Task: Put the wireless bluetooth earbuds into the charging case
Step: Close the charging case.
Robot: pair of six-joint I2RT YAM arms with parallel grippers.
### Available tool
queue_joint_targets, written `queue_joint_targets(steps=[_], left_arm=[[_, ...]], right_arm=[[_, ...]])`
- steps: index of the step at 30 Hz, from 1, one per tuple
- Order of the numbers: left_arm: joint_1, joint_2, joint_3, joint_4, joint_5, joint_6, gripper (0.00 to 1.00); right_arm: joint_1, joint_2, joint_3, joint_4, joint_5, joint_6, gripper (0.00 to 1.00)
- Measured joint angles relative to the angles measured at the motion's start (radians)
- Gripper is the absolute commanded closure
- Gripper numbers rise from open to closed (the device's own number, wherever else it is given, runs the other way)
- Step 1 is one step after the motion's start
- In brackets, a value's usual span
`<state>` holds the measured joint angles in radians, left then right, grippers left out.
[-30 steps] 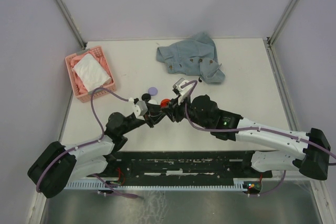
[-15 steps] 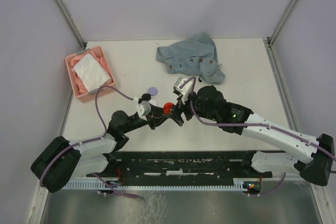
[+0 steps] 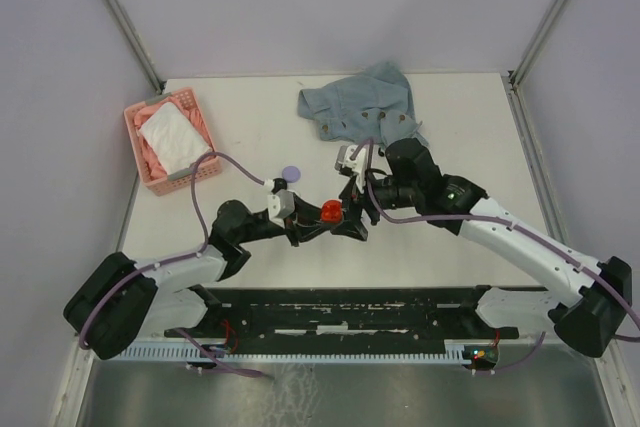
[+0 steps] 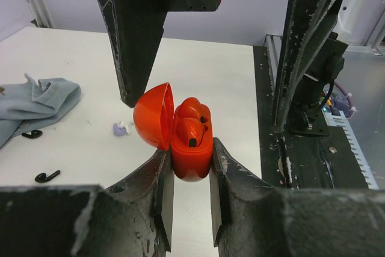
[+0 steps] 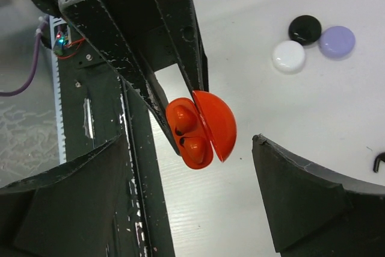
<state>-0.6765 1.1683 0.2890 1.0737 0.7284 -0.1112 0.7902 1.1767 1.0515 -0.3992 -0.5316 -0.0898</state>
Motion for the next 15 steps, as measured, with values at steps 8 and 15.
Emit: queue_joint_targets(steps=[8,15], left_arm=[[0.0,0.015,0.013,-0.024,0.0,-0.026,0.97],[0.006,0.077,0.024,-0.026,-0.009,-0.056,0.97]], right_arm=[[-0.008,0.067,0.016,-0.05,-0.118,-0.04,0.09],[-0.021,0.075,0.026,-0.089,-0.142,-0.066,0.1]])
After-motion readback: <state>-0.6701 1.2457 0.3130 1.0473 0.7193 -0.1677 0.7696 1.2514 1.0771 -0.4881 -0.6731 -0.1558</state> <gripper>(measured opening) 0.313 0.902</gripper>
